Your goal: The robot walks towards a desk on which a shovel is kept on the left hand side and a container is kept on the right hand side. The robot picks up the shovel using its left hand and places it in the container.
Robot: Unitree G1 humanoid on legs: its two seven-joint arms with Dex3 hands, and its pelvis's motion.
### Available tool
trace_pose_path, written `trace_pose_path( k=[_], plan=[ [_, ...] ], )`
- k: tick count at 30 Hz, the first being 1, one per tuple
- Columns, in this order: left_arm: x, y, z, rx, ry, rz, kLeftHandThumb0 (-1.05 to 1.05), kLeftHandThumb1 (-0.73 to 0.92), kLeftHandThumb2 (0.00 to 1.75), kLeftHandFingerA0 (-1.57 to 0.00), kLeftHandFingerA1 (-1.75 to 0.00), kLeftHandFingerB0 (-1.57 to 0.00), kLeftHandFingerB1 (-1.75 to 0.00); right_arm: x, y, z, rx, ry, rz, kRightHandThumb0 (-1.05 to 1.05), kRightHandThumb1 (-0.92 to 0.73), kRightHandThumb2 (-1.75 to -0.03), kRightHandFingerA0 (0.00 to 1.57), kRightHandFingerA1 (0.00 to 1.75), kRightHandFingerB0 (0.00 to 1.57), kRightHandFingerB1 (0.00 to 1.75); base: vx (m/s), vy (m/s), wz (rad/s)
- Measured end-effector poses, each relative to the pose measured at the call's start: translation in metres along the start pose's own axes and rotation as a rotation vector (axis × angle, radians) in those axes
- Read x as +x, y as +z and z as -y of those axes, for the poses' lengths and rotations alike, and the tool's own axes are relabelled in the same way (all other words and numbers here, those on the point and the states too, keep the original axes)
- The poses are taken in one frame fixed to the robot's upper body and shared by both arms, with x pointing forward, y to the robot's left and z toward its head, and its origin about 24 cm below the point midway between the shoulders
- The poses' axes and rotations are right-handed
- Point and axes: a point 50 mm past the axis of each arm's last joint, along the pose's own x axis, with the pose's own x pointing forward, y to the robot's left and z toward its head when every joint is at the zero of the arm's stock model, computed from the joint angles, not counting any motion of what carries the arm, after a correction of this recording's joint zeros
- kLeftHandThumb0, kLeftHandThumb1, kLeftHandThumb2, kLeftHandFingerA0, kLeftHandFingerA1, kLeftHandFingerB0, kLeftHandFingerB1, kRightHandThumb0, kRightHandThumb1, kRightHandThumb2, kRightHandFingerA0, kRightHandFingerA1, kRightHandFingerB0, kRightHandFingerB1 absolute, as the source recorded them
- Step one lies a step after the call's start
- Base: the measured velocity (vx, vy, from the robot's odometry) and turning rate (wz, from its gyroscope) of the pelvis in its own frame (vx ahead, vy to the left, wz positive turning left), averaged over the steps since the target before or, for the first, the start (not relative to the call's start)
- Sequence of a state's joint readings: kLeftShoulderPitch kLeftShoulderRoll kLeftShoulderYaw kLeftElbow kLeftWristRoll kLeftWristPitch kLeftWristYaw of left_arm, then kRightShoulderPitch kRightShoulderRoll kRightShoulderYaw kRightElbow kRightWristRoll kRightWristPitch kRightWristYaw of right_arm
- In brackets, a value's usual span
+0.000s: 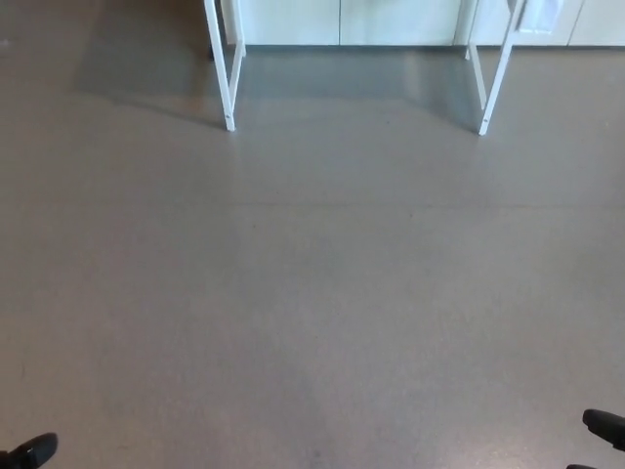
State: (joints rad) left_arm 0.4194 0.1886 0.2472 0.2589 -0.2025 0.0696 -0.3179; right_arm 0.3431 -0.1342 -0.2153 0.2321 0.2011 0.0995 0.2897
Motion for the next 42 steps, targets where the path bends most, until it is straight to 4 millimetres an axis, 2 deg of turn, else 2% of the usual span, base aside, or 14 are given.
trace_pose_path(
  k=[1, 2, 3, 4, 5, 9, 15, 16, 20, 21, 23, 39, 40, 42],
  plan=[
    [0.0002, 0.0000, -0.0001, -0.001, 0.000, 0.000, -0.25, 0.51, 1.01, -0.08, -0.50, -0.08, -0.49, 0.0003, 0.0003, 0.0001, 0.000, 0.000, 0.001, -0.38, -0.48, -0.53, 0.58, 0.52, 0.46, 0.45, 0.11, 0.253, -0.27],
    [0.0002, -0.0002, -0.0001, -0.001, 0.000, -0.001, -0.25, 0.50, 1.01, -0.08, -0.50, -0.08, -0.49, 0.0006, 0.0008, 0.0002, -0.001, 0.000, 0.002, -0.38, -0.48, -0.54, 0.58, 0.52, 0.46, 0.45, 0.11, 0.341, -0.35],
    [0.0002, -0.0010, -0.0008, -0.002, 0.002, -0.005, -0.25, 0.51, 1.01, -0.09, -0.50, -0.09, -0.49, 0.0011, 0.0008, -0.0006, 0.003, 0.001, 0.002, -0.45, -0.39, -0.71, 0.54, 0.59, 0.41, 0.53, 0.18, 0.331, 0.40],
    [0.0010, -0.0017, 0.0008, -0.006, -0.003, -0.010, -0.25, 0.51, 1.01, -0.09, -0.50, -0.09, -0.49, 0.0013, 0.0008, -0.0016, 0.003, 0.004, 0.004, -0.46, -0.39, -0.71, 0.54, 0.59, 0.42, 0.53, 0.18, 0.530, -0.36],
    [0.0008, 0.0001, -0.0012, 0.000, 0.002, -0.005, -0.25, 0.51, 1.01, -0.08, -0.50, -0.08, -0.49, 0.0013, -0.0006, -0.0037, 0.005, 0.011, 0.000, -0.39, -0.48, -0.54, 0.59, 0.52, 0.47, 0.45, 0.17, 0.442, -0.13],
    [0.0014, 0.0042, -0.0037, 0.007, 0.007, 0.007, -0.25, 0.51, 1.01, -0.09, -0.50, -0.09, -0.49, 0.0014, -0.0010, -0.0048, 0.006, 0.015, -0.001, -0.39, -0.49, -0.53, 0.58, 0.52, 0.46, 0.45, 0.15, 0.146, 0.03],
    [0.0001, 0.0034, -0.0034, 0.009, 0.006, 0.004, -0.25, 0.50, 1.00, -0.09, -0.50, -0.09, -0.49, 0.0020, -0.0002, -0.0055, 0.003, 0.019, 0.002, -0.39, -0.49, -0.54, 0.55, 0.52, 0.45, 0.44, 0.18, -0.027, 0.08],
    [0.0001, 0.0033, -0.0034, 0.009, 0.006, 0.004, -0.25, 0.50, 1.00, -0.09, -0.50, -0.09, -0.49, 0.0020, -0.0001, -0.0055, 0.002, 0.019, 0.002, -0.44, -0.40, -0.70, 0.50, 0.59, 0.42, 0.53, 0.21, -0.128, 0.09],
    [-0.0002, 0.0027, -0.0023, 0.008, 0.004, 0.003, -0.25, 0.49, 1.00, -0.09, -0.51, -0.09, -0.49, 0.0016, -0.0016, -0.0050, 0.002, 0.018, -0.007, -0.43, -0.41, -0.70, 0.51, 0.59, 0.40, 0.52, 0.22, -0.219, 0.14],
    [0.0003, 0.0028, -0.0004, 0.007, -0.003, 0.004, -0.25, 0.49, 1.00, -0.09, -0.51, -0.09, -0.49, 0.0010, -0.0013, -0.0039, -0.003, 0.017, -0.007, -0.38, -0.49, -0.54, 0.56, 0.52, 0.45, 0.44, 0.22, -0.388, 0.48],
    [0.0009, 0.0028, 0.0012, 0.006, -0.009, 0.004, -0.24, 0.49, 0.99, -0.10, -0.51, -0.10, -0.50, 0.0012, 0.0017, -0.0006, -0.015, 0.011, -0.001, -0.44, -0.41, -0.70, 0.51, 0.58, 0.41, 0.52, 0.22, -0.261, 0.10],
    [-0.0009, 0.0012, -0.0021, 0.010, -0.001, -0.005, -0.24, 0.49, 1.00, -0.11, -0.51, -0.10, -0.50, 0.0035, 0.0027, -0.0037, -0.018, 0.026, 0.001, -0.41, -0.41, -0.70, 0.53, 0.59, 0.40, 0.52, 0.28, 0.106, -0.14],
    [-0.0007, 0.0013, -0.0021, 0.010, -0.001, -0.005, -0.43, 0.65, 0.60, -0.27, -0.31, -0.25, -0.29, 0.0030, 0.0018, -0.0037, -0.018, 0.026, -0.002, -0.42, -0.41, -0.70, 0.53, 0.59, 0.40, 0.52, 0.31, 0.133, 0.05],
    [-0.0002, 0.0014, -0.0021, 0.008, -0.001, -0.005, -0.43, 0.65, 0.60, -0.28, -0.31, -0.25, -0.30, 0.0023, 0.0007, -0.0036, -0.017, 0.026, -0.006, -0.42, -0.41, -0.69, 0.52, 0.59, 0.40, 0.52, 0.28, 0.096, 0.04]
  ],
)
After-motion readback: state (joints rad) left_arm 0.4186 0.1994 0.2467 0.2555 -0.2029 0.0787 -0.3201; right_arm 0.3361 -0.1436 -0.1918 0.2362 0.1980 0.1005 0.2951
